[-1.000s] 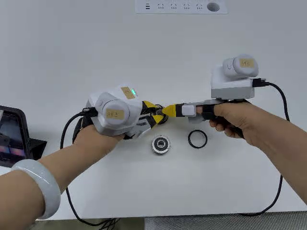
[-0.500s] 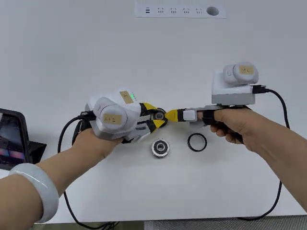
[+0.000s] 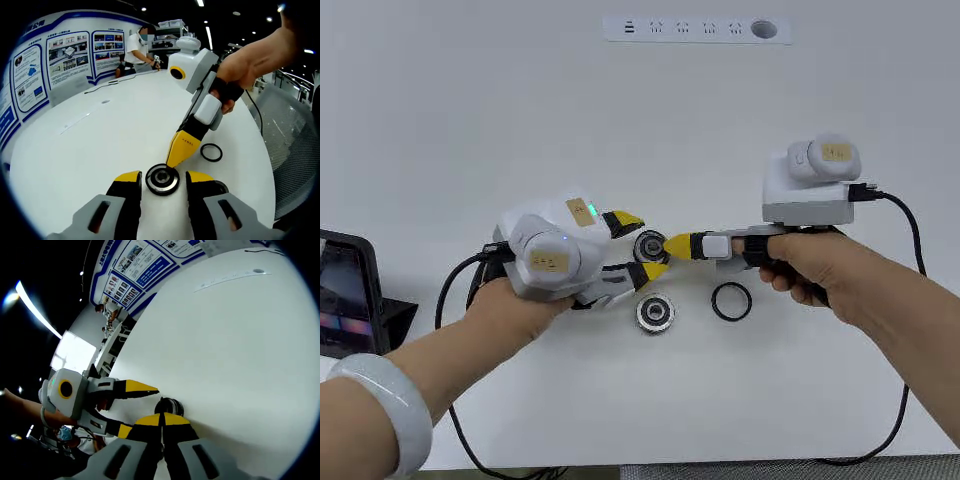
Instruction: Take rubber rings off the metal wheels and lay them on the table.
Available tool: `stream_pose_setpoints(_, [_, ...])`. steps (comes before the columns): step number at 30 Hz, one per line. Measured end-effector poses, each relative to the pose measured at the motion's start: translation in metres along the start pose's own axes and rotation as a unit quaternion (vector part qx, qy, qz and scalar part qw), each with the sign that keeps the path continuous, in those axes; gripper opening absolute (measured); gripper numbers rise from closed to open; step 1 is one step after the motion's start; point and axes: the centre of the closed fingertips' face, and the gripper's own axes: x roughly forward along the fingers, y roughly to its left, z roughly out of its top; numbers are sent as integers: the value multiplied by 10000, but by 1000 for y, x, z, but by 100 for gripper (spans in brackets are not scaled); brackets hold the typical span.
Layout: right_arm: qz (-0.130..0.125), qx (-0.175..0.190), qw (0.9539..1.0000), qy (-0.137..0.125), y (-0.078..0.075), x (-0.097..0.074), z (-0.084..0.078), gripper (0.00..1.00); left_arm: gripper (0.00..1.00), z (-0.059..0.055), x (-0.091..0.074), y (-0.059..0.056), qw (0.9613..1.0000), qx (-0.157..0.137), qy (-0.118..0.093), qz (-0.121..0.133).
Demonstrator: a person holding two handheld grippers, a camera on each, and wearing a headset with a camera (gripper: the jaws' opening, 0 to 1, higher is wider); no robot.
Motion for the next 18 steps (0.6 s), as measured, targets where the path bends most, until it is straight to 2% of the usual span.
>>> stream_pose_setpoints(11, [141, 133, 9996, -203, 12, -11, -5, 2, 47, -8, -8, 4, 9997, -213, -37, 114])
stream_pose_setpoints(18, [173, 296, 9986, -413, 14, -30, -9, 2, 53, -13, -11, 4, 9994, -316, -17, 140])
